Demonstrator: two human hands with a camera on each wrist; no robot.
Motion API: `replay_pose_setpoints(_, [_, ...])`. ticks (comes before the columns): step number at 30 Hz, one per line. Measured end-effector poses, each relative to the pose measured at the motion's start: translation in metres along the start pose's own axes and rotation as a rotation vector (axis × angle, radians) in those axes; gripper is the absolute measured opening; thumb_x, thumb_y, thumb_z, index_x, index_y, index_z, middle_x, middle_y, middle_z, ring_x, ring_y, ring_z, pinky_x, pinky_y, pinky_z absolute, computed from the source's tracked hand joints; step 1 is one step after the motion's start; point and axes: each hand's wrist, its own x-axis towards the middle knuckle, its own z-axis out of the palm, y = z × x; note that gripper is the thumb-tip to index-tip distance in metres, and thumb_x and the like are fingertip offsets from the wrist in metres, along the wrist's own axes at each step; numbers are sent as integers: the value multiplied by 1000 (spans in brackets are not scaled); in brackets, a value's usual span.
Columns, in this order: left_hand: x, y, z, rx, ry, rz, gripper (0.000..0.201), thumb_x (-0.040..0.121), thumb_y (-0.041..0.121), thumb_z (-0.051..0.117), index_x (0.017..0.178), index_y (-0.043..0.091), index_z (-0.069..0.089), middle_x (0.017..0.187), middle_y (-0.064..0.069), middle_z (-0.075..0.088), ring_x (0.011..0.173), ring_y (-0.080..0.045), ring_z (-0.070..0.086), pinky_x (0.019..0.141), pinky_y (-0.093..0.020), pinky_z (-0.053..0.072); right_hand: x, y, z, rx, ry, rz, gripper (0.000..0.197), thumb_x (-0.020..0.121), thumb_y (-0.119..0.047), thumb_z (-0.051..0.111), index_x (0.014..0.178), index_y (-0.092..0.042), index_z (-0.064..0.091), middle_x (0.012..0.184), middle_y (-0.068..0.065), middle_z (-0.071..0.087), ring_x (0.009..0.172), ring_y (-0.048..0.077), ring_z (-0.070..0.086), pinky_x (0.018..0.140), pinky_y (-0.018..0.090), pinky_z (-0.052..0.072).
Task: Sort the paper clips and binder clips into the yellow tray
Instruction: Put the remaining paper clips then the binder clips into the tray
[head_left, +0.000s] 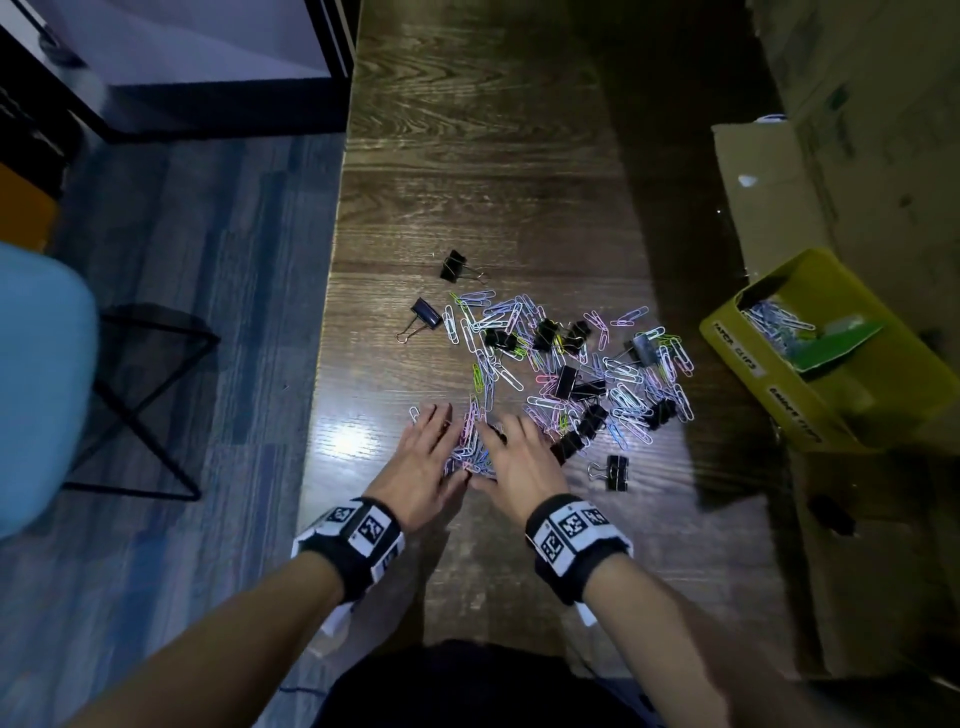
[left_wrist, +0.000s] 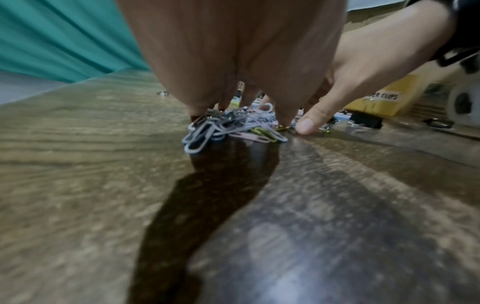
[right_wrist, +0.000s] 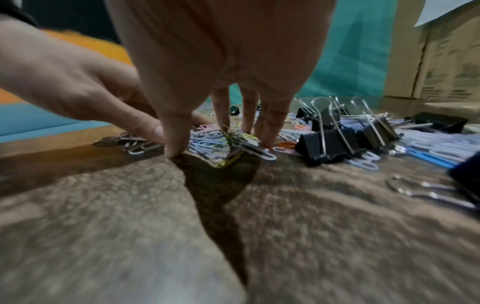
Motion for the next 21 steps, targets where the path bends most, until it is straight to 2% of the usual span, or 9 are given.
replay_pose_setpoints(1, [-3,1,0,6,44,13,63,89,39,52,141,10,31,150,-16,24,140,-34,19,113,-49,24,-3,0,2,17,-5,5,62,89,-36,59,140,-13,35,139,15,35,131,33,29,108,45,33])
replay_pose_setpoints(3, [-6,6,-1,25,128,23,51,78,26,69,123,12,51,128,-16,50,114,-37,49,93,-47,47,-9,0,5,37,-22,20,51,92,-25,55,139,-15,37,133,15,39,127,34,34,103,45,39])
replay_pose_setpoints(5, [-8,12,-2,24,199,31,39,71,16,74,109,13,62,108,-13,59,91,-33,56,78,-40,53,-13,1,7,54,-37,19,46,93,-11,50,138,-15,39,132,15,43,123,33,40,100,45,43])
replay_pose_setpoints(7, [-9,18,-1,-11,228,62,28,71,8,72,98,11,67,94,-12,62,81,-27,57,71,-36,54,-14,3,4,65,-49,7,48,90,-1,49,136,-12,41,131,15,48,119,33,47,97,43,45])
replay_pose_setpoints(10, [-8,21,-2,-78,220,71,19,76,11,67,95,11,71,90,-10,66,83,-24,60,74,-29,51,-15,10,1,140,-98,17,44,88,1,51,131,-9,48,130,14,52,112,33,55,92,40,49])
replay_pose_setpoints(13, [-7,26,-12,-238,195,-65,16,79,17,71,95,15,73,91,-6,72,82,-22,66,76,-22,48,-20,18,-6,286,-65,53,34,93,-6,50,125,-13,56,128,10,57,111,30,58,94,37,47])
replay_pose_setpoints(17, [-1,23,-25,-487,125,-266,9,77,18,74,86,19,75,73,8,69,59,12,56,62,-1,36,-31,29,-18,462,77,64,33,91,-17,59,124,-14,61,118,8,64,102,23,61,93,31,48])
replay_pose_setpoints(19, [1,21,-30,-692,79,-324,7,73,16,77,77,21,73,72,10,71,62,8,60,68,-13,44,-36,35,-24,548,116,72,31,89,-17,63,119,-14,64,111,8,67,95,19,62,90,23,47])
replay_pose_setpoints(21, [3,21,-36,-843,70,-361,10,71,13,77,72,21,71,69,6,73,63,-4,63,71,-24,47,-41,41,-29,631,147,96,31,85,-15,67,116,-14,66,102,8,68,87,17,63,87,24,50])
